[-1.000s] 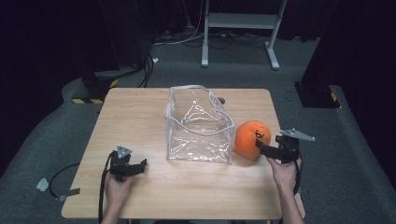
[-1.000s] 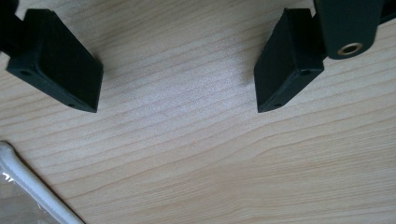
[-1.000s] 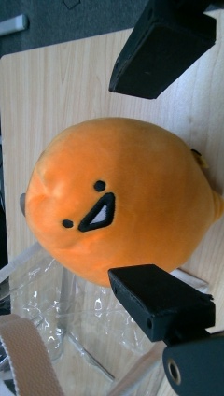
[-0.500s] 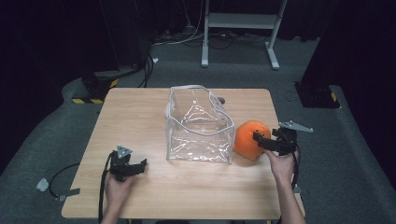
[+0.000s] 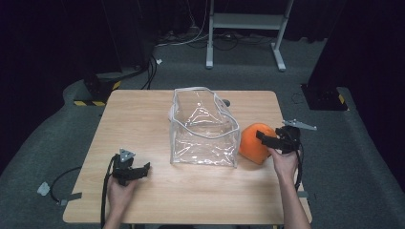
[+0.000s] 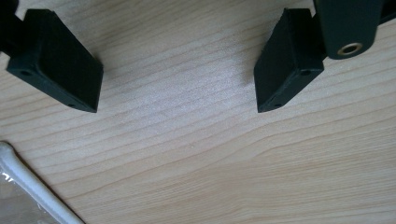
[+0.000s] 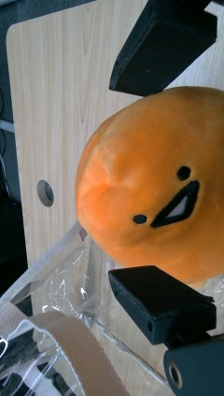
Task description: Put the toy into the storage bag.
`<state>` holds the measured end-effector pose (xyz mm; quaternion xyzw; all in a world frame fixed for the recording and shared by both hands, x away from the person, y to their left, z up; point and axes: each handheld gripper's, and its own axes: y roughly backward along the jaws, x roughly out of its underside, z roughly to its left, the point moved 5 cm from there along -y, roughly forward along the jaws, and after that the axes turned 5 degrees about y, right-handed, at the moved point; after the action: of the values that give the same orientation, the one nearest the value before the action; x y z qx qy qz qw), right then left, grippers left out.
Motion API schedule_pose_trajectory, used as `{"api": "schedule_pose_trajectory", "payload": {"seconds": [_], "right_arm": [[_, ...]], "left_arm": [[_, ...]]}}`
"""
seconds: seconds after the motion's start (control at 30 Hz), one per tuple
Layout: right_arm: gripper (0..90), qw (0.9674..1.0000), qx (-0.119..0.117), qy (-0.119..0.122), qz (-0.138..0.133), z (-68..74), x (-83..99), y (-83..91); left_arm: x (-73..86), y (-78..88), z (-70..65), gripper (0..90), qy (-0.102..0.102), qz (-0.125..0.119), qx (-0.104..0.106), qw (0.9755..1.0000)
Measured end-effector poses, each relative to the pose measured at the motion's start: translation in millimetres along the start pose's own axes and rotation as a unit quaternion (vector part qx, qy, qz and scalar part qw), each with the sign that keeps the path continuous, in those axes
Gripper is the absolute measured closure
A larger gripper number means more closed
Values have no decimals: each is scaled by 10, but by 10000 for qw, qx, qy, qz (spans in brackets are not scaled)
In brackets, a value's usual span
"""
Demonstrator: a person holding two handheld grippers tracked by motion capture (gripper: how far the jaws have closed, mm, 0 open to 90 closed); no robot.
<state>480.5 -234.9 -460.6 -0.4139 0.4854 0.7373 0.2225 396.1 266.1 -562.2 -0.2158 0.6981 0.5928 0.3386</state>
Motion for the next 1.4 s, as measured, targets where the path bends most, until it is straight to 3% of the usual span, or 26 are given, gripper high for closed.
{"api": "schedule_pose_trajectory", "payload": {"seconds": [0.37, 0.5, 0.73, 0.93, 1.1, 1.33, 1.4], "right_arm": [[94, 9999, -20, -92, 58, -45, 30, -171], [140, 9999, -50, -82, 82, -41, 37, -214], [366, 9996, -196, -89, 161, -47, 56, -217], [582, 9989, -366, 238, 178, -7, 79, -192], [652, 9986, -418, 237, 198, -18, 72, -171], [669, 9974, -398, 593, 88, 104, 23, -152], [672, 9973, -433, 587, 18, 108, 9, -137]], "left_arm": [[-2, -3, 0, 157, 10, -5, 5, 10000], [-2, -3, 0, 158, 9, 1, 7, 10000], [-3, -3, 0, 158, 12, -5, 4, 10000], [-3, -5, -3, 158, 28, -17, 5, 10000], [-2, -4, -5, 158, 23, -16, -16, 10000], [-3, -4, -5, 159, 26, -17, -7, 10000], [-2, -4, -5, 159, 27, -16, -7, 10000]]}}
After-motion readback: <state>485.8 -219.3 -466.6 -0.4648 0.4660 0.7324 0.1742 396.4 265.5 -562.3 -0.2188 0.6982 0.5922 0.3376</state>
